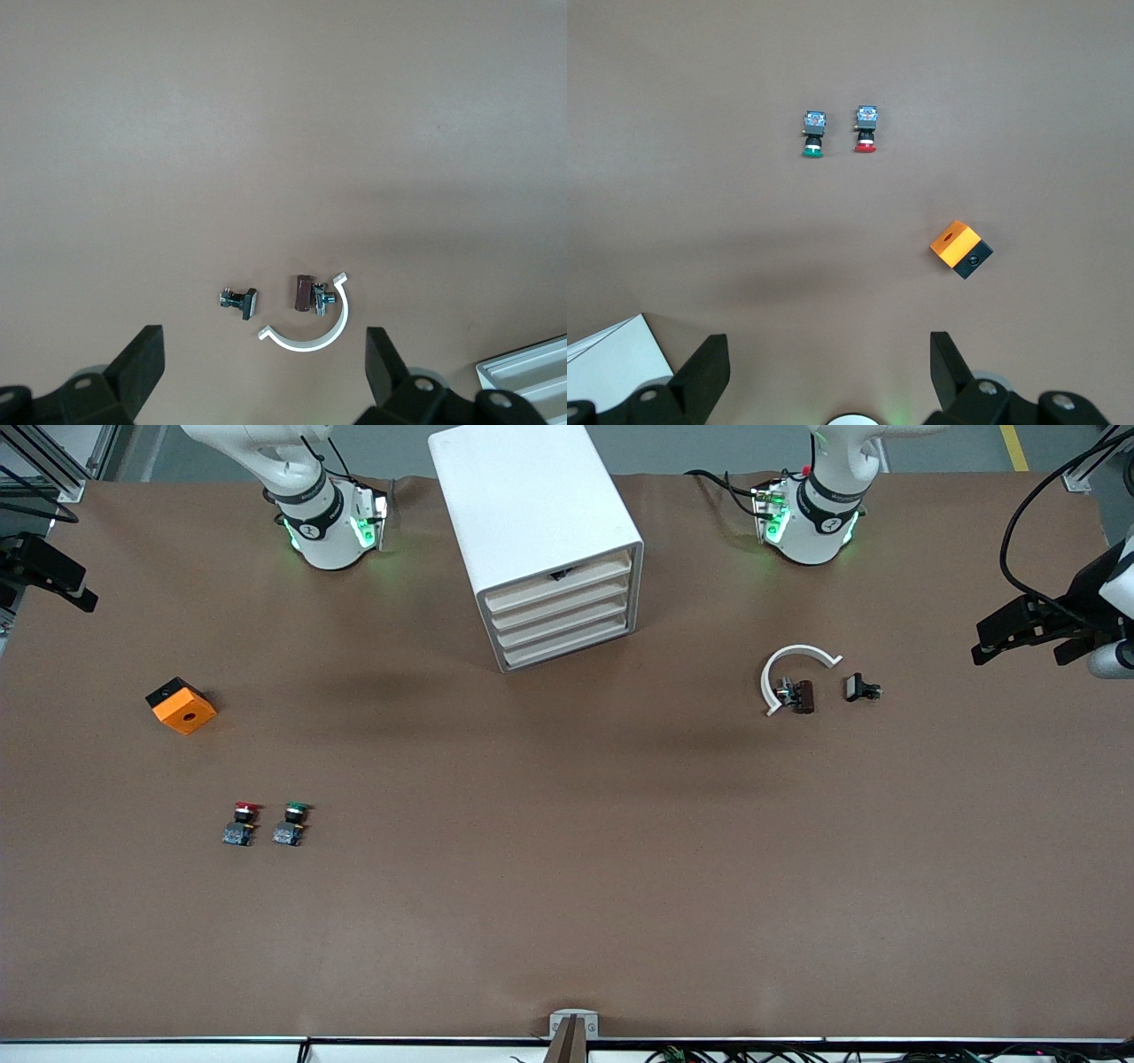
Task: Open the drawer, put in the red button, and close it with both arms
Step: 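Reach the left gripper to the drawer handle while the right gripper reaches the red button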
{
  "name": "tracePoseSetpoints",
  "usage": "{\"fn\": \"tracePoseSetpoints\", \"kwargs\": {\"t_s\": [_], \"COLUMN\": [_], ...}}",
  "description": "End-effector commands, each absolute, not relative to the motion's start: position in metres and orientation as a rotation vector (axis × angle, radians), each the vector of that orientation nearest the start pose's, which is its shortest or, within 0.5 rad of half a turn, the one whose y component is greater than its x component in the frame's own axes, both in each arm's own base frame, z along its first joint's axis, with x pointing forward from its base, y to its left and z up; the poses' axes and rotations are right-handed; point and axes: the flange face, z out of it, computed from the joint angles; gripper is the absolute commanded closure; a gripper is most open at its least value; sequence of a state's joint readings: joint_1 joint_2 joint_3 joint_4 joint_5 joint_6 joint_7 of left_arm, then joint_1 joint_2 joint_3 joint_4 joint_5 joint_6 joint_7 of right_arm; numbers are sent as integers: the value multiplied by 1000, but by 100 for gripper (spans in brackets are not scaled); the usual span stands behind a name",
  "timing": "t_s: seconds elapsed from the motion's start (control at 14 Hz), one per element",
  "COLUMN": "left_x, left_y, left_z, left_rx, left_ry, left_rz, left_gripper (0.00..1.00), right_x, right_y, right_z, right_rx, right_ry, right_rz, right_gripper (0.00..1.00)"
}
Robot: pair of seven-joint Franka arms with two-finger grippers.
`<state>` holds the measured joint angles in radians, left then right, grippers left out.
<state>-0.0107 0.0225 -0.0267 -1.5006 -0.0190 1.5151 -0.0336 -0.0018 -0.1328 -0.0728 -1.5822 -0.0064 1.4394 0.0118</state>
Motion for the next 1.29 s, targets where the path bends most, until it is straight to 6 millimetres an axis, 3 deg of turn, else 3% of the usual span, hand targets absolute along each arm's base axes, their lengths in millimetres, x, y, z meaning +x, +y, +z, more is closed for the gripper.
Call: {"fn": "tracePoseSetpoints", "kwargs": {"t_s": [0.0, 0.43, 0.86, 1.22], "left_x": [552, 561, 608, 645], "left_y": [-21, -14, -20, -61], "left_z": [642, 624, 522, 426], "left_rx": [-3152, -3146, -3126, -3092], "left_ry": [13, -24, -36, -242], "left_rz": [18, 70, 276, 331], "left_gripper": [0, 0, 0, 0], "right_x": [488, 489, 492, 505], "right_y": [-42, -43, -37, -41], "right_z": [680, 680, 681, 666], "right_rx": [-3137, -3137, -3141, -3137], "right_ry": [125, 130, 112, 130], "right_rz": [10, 10, 8, 51], "right_gripper": [0, 0, 0, 0]}}
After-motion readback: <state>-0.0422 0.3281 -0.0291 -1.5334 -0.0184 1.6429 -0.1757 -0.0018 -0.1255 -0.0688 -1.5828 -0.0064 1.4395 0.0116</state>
